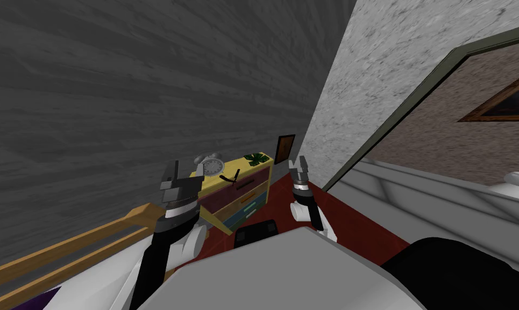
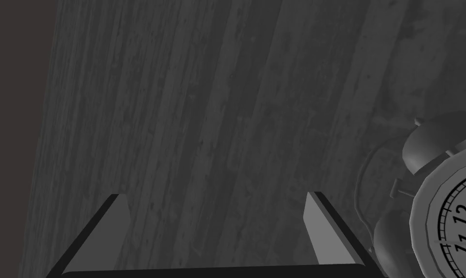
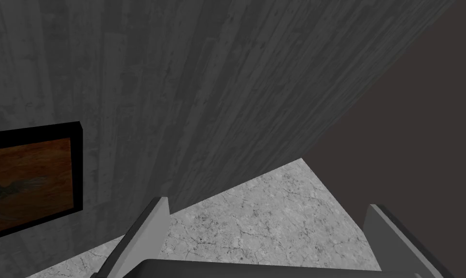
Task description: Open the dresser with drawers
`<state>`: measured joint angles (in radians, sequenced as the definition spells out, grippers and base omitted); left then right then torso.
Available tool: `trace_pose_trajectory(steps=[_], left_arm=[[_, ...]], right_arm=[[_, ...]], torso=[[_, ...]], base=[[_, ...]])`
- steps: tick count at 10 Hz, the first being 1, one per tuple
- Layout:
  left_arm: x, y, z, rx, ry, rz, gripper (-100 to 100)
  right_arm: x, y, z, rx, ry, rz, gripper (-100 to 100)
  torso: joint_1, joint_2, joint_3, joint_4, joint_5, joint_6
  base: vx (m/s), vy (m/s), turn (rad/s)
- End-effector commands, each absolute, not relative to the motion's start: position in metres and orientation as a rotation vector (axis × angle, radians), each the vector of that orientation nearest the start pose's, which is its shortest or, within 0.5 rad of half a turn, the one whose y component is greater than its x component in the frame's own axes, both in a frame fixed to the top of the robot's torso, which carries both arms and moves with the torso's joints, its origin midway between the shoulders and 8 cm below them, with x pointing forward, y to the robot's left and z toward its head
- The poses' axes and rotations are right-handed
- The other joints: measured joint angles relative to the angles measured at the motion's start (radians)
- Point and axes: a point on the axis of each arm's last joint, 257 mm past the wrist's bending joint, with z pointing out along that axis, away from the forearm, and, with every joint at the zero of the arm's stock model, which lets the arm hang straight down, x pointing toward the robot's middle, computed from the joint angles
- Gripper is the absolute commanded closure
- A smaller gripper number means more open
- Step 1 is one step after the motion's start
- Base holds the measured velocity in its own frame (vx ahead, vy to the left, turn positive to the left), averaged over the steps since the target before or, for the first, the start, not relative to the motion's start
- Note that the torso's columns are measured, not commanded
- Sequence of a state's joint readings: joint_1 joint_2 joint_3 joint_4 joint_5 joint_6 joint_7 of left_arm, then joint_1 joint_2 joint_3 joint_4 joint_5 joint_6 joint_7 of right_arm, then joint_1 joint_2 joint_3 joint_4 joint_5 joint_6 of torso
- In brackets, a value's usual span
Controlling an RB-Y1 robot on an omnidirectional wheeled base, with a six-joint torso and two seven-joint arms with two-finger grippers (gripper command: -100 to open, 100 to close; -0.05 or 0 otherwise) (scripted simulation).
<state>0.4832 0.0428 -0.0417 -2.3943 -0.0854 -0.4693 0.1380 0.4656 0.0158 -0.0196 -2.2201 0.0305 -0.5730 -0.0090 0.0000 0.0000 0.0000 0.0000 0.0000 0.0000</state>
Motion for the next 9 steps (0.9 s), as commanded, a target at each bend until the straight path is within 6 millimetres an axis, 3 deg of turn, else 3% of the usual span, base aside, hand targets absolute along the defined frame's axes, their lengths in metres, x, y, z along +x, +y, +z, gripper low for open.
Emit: trace_pose_trajectory(steps=[1, 9], left_arm=[[0.3280, 0.2445, 0.0718, -0.552, 0.599, -1.446, 0], [0.3279, 0.2445, 0.0720, -0.551, 0.599, -1.446, 0]], right_arm=[[0.3449, -0.2796, 0.0229, 0.615, 0.583, 1.295, 0], [0.3449, -0.2796, 0.0230, 0.615, 0.582, 1.295, 0]], torso=[[0.000, 0.040, -0.082, 0.041, 0.000, 0.000], [0.000, 0.618, -1.234, 0.617, 0.000, 0.000]], base=[[0.000, 0.000, 0.000], [0.000, 0.000, 0.000]])
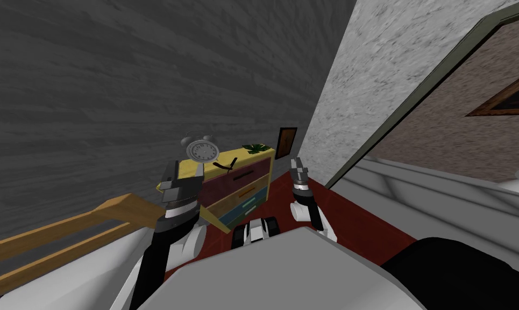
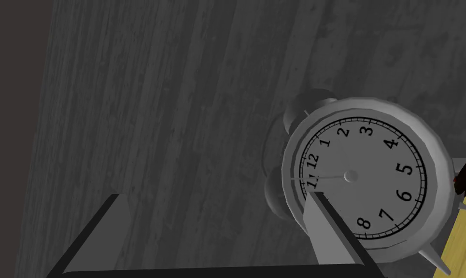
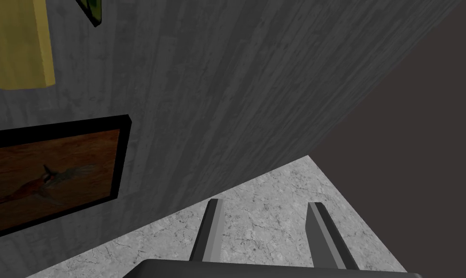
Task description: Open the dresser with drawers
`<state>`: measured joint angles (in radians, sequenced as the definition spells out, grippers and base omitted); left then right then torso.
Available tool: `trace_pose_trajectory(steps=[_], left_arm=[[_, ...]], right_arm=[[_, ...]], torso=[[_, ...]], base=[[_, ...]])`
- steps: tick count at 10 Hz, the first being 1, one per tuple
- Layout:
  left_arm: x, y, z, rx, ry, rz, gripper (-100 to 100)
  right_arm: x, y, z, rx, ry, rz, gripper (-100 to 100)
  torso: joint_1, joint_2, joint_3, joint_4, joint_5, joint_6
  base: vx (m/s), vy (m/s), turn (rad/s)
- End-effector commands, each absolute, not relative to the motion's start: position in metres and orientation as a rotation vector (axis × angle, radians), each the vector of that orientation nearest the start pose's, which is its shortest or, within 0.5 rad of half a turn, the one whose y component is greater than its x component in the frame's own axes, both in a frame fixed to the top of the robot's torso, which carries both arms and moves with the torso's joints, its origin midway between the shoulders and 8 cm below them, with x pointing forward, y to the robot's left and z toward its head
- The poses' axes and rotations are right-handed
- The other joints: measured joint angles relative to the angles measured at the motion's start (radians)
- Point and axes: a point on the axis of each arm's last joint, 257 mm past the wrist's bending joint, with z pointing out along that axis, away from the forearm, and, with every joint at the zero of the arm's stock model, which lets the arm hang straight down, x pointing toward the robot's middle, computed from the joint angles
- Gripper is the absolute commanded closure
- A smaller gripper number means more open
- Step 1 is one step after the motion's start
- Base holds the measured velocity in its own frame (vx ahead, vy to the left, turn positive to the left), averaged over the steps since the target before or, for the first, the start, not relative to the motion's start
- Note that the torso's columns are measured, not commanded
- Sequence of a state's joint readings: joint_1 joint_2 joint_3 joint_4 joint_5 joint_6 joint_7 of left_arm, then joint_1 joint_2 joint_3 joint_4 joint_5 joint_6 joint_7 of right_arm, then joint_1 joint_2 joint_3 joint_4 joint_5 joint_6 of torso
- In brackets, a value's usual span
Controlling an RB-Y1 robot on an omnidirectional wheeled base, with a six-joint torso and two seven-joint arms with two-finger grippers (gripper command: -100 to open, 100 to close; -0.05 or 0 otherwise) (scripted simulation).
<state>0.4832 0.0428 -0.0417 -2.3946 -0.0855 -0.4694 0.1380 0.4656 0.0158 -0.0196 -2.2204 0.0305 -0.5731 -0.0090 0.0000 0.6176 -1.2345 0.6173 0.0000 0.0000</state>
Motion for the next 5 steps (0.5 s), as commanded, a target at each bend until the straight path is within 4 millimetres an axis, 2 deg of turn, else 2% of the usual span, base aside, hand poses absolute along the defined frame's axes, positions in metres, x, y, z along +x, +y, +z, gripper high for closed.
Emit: trace_pose_trajectory(steps=[1, 2, 5], left_arm=[[0.333, 0.242, 0.063, -0.541, 0.636, -1.442, -100], [0.336, 0.242, 0.057, -0.539, 0.654, -1.438, -100], [0.347, 0.243, 0.035, -0.543, 0.705, -1.422, -100]], right_arm=[[0.345, -0.280, 0.023, 0.615, 0.582, 1.295, 0], [0.345, -0.280, 0.023, 0.615, 0.583, 1.295, 0], [0.345, -0.280, 0.023, 0.615, 0.583, 1.295, 0]], torso=[[0.000, 0.074, -0.148, 0.074, 0.000, 0.000], [0.000, 0.107, -0.217, 0.107, 0.000, 0.000], [0.000, 0.120, -0.242, 0.120, 0.000, 0.000]], base=[[0.010, -0.014, 0.023], [0.010, -0.031, 0.025], [0.010, -0.034, 0.027]])
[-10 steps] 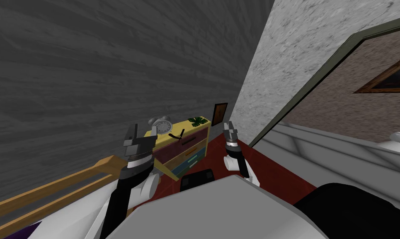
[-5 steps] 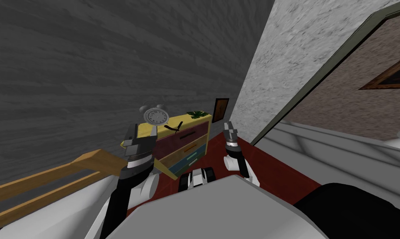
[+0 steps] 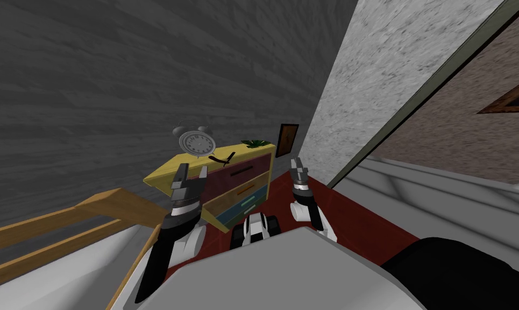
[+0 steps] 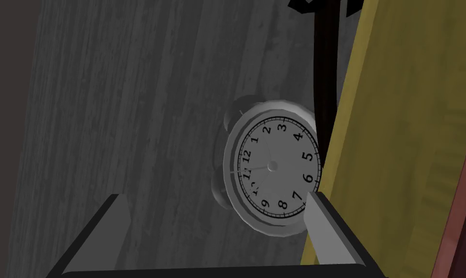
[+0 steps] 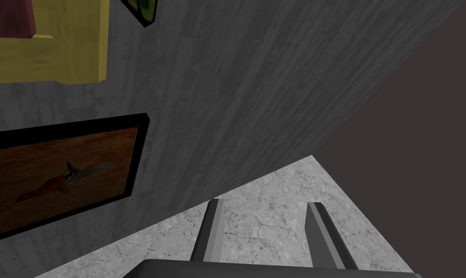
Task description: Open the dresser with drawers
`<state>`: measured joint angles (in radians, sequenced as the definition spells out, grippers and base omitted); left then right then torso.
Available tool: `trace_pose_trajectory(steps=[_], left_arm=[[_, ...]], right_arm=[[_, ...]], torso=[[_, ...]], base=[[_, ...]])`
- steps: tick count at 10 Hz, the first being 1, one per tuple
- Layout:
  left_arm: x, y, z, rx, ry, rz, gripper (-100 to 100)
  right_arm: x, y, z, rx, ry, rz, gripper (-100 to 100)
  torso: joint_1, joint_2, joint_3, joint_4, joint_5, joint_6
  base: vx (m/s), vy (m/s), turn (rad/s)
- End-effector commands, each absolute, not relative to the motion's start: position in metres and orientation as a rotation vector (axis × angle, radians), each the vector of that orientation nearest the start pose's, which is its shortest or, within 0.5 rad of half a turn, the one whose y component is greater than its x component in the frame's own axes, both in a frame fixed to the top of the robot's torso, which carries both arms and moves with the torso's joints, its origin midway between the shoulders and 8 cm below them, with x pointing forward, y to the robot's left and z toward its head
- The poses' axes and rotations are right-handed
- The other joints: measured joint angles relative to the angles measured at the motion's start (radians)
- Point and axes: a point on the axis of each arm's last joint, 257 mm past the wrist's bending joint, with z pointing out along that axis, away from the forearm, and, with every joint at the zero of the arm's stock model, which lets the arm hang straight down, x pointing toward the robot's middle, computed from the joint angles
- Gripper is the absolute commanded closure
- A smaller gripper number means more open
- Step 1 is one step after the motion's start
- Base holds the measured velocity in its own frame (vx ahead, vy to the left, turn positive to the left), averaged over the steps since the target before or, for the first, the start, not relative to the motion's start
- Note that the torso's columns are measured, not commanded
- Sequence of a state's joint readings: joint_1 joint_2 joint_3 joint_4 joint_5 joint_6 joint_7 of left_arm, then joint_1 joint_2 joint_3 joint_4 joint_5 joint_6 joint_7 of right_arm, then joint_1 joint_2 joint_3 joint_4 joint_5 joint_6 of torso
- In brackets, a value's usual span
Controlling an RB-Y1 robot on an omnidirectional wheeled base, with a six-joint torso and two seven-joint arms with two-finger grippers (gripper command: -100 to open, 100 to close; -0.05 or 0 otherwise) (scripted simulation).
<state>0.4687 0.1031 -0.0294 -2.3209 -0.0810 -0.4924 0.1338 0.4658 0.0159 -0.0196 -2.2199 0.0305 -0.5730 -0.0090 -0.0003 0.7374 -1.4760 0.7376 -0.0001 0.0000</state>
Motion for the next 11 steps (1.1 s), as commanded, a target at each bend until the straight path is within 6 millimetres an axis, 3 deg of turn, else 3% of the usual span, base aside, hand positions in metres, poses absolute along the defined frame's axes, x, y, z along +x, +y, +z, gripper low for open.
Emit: trace_pose_trajectory(steps=[1, 5, 11], left_arm=[[0.352, 0.244, 0.026, -0.548, 0.723, -1.414, -100], [0.368, 0.254, -0.011, -0.572, 0.785, -1.380, -100], [0.380, 0.264, -0.045, -0.601, 0.832, -1.347, -100]], right_arm=[[0.345, -0.280, 0.023, 0.615, 0.583, 1.295, 0], [0.345, -0.280, 0.023, 0.615, 0.583, 1.295, 0], [0.345, -0.280, 0.023, 0.615, 0.583, 1.295, 0]], torso=[[0.000, 0.001, 0.000, 0.000, 0.000, 0.000], [0.002, -0.003, -0.002, -0.002, 0.001, 0.001], [0.004, -0.016, -0.008, -0.014, 0.007, 0.003]], base=[[0.016, -0.048, 0.040], [0.016, -0.049, 0.043], [0.009, -0.032, 0.025]])
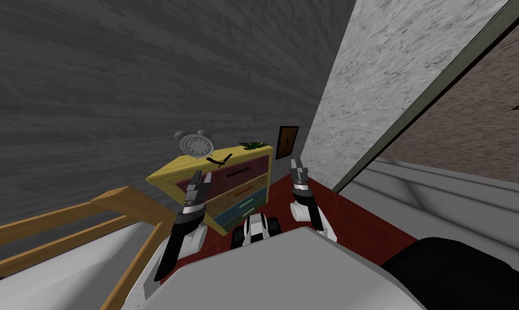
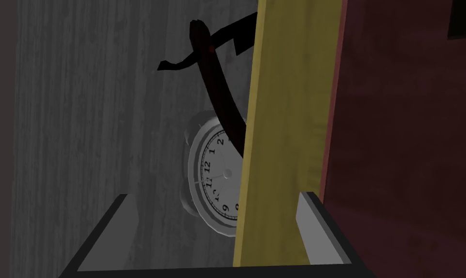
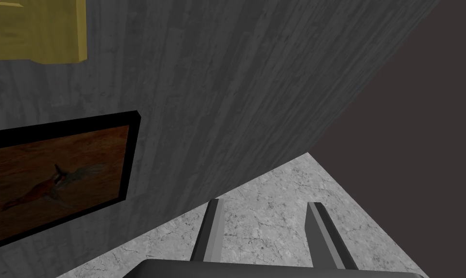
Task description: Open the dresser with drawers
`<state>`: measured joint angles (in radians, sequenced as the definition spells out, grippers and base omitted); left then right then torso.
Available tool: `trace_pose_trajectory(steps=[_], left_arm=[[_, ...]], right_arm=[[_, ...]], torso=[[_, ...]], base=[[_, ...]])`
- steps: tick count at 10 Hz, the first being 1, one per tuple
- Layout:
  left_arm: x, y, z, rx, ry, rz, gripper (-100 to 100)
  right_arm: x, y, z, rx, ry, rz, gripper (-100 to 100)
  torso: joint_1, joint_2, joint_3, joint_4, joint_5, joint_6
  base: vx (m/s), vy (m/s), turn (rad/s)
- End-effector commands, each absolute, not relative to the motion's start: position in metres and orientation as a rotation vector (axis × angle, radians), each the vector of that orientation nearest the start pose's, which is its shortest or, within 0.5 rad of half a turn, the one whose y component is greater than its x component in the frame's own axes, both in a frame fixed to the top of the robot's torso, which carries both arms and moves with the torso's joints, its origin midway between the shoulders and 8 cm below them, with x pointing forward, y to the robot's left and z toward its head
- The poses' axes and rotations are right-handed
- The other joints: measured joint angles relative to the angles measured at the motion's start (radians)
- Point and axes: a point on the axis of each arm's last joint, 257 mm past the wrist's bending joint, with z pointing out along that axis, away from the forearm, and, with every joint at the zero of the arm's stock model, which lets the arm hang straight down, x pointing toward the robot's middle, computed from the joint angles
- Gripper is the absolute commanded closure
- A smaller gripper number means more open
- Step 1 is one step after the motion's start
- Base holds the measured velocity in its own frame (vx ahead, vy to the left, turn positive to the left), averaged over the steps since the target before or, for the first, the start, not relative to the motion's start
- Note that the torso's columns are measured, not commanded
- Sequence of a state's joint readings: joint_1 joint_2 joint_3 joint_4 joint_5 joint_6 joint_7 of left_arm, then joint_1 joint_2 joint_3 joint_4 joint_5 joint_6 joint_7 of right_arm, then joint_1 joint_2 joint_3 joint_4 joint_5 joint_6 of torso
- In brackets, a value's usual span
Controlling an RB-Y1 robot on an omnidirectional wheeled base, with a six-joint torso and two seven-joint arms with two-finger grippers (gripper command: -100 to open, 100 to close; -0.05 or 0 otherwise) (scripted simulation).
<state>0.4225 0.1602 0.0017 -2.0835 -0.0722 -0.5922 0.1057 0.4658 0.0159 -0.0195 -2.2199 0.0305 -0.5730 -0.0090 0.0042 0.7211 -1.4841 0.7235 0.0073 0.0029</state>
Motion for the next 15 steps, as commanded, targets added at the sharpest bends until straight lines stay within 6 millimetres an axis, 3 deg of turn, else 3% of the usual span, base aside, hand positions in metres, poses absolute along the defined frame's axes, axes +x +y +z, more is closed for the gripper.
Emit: trace_pose_trajectory(steps=[1, 12, 15], left_arm=[[0.382, 0.266, -0.052, -0.613, 0.842, -1.342, -100], [0.399, 0.298, -0.138, -0.703, 0.945, -1.252, -100], [0.400, 0.305, -0.153, -0.720, 0.961, -1.235, -100]], right_arm=[[0.345, -0.280, 0.023, 0.615, 0.583, 1.295, 0], [0.345, -0.280, 0.023, 0.615, 0.583, 1.295, 0], [0.345, -0.280, 0.023, 0.615, 0.583, 1.295, 0]], torso=[[0.001, -0.001, -0.001, 0.002, -0.001, 0.000], [0.005, -0.003, -0.003, 0.003, -0.001, 0.000], [0.004, -0.003, -0.003, 0.004, -0.001, 0.001]], base=[[-0.004, -0.039, 0.019], [0.011, -0.041, 0.032], [0.008, -0.032, 0.022]])
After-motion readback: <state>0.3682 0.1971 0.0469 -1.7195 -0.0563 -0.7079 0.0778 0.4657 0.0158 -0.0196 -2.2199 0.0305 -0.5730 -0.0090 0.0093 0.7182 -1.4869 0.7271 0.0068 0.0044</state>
